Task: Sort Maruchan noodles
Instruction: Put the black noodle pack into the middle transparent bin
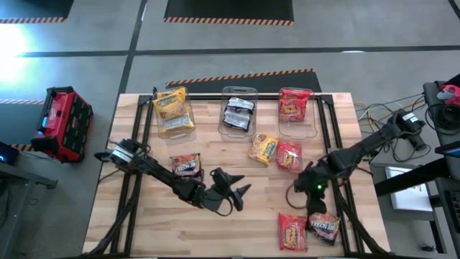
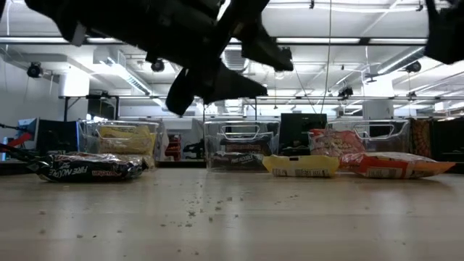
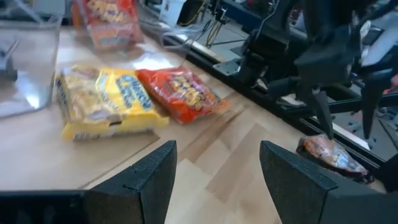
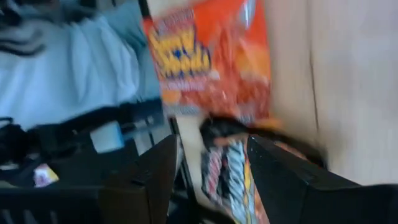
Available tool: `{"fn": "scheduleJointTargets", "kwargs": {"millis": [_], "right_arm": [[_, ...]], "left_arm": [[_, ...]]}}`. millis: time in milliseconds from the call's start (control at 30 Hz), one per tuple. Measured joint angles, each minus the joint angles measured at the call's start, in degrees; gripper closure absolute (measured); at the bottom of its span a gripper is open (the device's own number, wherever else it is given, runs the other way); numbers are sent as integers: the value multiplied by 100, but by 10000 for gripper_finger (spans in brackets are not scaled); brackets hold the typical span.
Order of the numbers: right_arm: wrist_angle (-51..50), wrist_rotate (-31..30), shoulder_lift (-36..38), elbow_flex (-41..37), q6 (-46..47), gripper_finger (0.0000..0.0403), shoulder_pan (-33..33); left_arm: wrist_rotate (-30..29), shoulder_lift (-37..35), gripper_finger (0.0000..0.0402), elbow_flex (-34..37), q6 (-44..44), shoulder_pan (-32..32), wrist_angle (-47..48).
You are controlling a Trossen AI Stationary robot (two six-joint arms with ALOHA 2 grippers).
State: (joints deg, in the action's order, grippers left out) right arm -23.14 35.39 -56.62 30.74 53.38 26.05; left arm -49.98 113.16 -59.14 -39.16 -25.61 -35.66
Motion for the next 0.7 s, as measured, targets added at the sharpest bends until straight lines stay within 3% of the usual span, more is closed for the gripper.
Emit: {"fn": "scheduleJointTargets", "kwargs": {"millis": [400, 700], "right_arm": [[-466, -62, -575, 117, 729, 247, 1132], [-533, -655, -1261, 521, 958, 262, 1772]], "left_arm": [[2, -4, 189, -237, 267, -24, 13], [2, -3, 189, -233, 267, -23, 19]]}}
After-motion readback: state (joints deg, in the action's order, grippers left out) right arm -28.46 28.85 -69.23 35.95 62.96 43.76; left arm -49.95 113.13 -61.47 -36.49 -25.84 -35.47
